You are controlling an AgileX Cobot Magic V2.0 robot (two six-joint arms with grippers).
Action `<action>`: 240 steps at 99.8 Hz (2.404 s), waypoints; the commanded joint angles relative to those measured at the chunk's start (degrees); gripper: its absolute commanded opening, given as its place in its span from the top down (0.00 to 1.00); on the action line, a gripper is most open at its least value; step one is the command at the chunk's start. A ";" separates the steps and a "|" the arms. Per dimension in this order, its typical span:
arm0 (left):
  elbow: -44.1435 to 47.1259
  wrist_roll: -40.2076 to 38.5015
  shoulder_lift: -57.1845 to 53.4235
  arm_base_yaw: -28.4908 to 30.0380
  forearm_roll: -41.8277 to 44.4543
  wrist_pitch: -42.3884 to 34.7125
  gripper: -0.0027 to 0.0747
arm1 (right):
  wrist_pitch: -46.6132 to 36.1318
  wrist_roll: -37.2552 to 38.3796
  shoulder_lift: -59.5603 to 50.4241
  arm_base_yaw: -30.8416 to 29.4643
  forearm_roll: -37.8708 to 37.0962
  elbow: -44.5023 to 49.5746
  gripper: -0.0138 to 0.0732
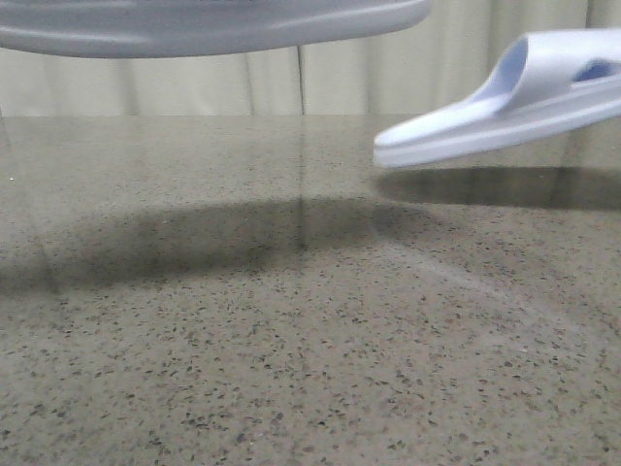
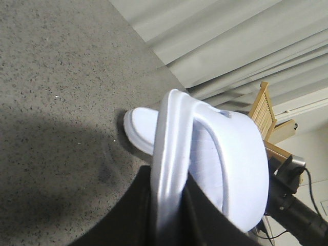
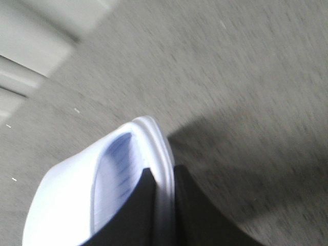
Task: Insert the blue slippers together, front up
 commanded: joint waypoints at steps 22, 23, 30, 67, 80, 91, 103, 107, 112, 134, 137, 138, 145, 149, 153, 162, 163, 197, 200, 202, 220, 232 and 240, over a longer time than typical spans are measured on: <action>-2.09 -0.42 -0.04 -0.55 -3.26 3.31 0.95 | -2.88 -3.19 -1.37 -0.09 0.54 -13.42 0.96; -2.09 -0.43 -0.04 -0.55 -3.26 3.40 0.95 | -2.83 -3.30 -1.37 -0.09 0.54 -13.63 0.96; -2.09 -0.43 -0.04 -0.55 -3.26 3.67 0.95 | -1.69 -4.16 -1.37 -0.19 0.54 -15.85 0.96; -2.09 -0.65 -0.04 -0.55 -3.26 4.47 0.95 | 9.70 -7.51 -2.29 -4.12 2.49 -22.36 0.96; -2.09 -0.65 -0.04 -0.55 -3.26 4.47 0.95 | 12.20 -10.21 -4.25 -4.12 5.89 -22.36 0.96; -2.09 -0.65 -0.04 -0.55 -3.26 4.47 0.95 | 13.01 -11.05 -6.26 -4.12 7.16 -22.36 0.96; -2.09 -0.65 -0.04 -0.55 -3.26 4.47 0.95 | 14.71 -11.05 -8.57 -4.12 7.84 -22.36 0.96; -2.09 -0.65 0.07 -0.55 -3.26 4.47 0.95 | 15.70 -11.08 -9.05 -4.12 7.96 -22.36 0.96; -2.09 -0.65 0.20 -0.55 -3.26 4.47 0.95 | 16.60 -11.08 -9.67 -4.12 7.96 -22.36 0.96; -2.09 -0.65 1.07 -0.55 -3.09 4.47 0.95 | 20.18 -11.18 -12.05 -4.12 8.81 -22.36 0.96; -2.09 -0.65 1.06 -0.55 -3.09 4.47 0.95 | 20.49 -11.18 -12.29 -4.12 8.80 -22.36 0.96; -2.09 -0.65 1.06 -0.55 -3.09 4.47 0.95 | 20.52 -11.18 -12.47 -4.12 8.80 -22.36 0.96; -2.09 -0.65 1.06 -0.55 -3.09 4.47 0.95 | 21.36 -11.57 -12.99 -4.12 9.87 -22.24 0.96; -2.09 -0.65 1.06 -0.55 -3.09 4.47 0.95 | 21.87 -12.15 -13.13 -4.12 10.41 -22.15 0.96; -2.09 -0.65 1.06 -0.55 -3.19 4.47 0.95 | 21.94 -12.97 -13.39 -4.12 11.51 -21.61 0.96; -2.09 -0.65 1.06 -0.55 -3.71 4.47 0.95 | 22.57 -14.05 -13.38 -4.12 14.44 -19.91 0.96; -2.09 -0.65 1.06 -0.55 -3.71 4.47 0.95 | 22.62 -14.20 -13.38 -4.12 14.70 -19.75 0.96; -2.09 -1.78 1.06 -0.55 -6.33 6.59 0.95 | 25.65 -19.84 -13.38 -4.12 20.45 -13.87 0.96; -2.09 -1.78 1.06 -0.55 -6.33 6.59 0.95 | 26.38 -20.41 -13.38 -4.12 21.04 -13.88 0.96; -2.09 -1.88 1.06 -0.55 -6.33 6.59 0.95 | 26.82 -20.88 -13.38 -4.12 21.40 -13.88 0.96; -2.09 -2.14 1.06 -0.55 -6.38 7.08 0.95 | 28.72 -22.08 -13.38 -4.12 21.72 -13.88 0.96; -2.09 -2.23 1.06 -0.55 -6.63 7.93 0.95 | 28.84 -22.60 -13.26 -4.12 21.72 -13.49 0.96; -2.09 -2.23 1.06 -0.55 -7.05 8.69 0.95 | 28.51 -22.60 -13.03 -4.12 21.72 -12.73 0.96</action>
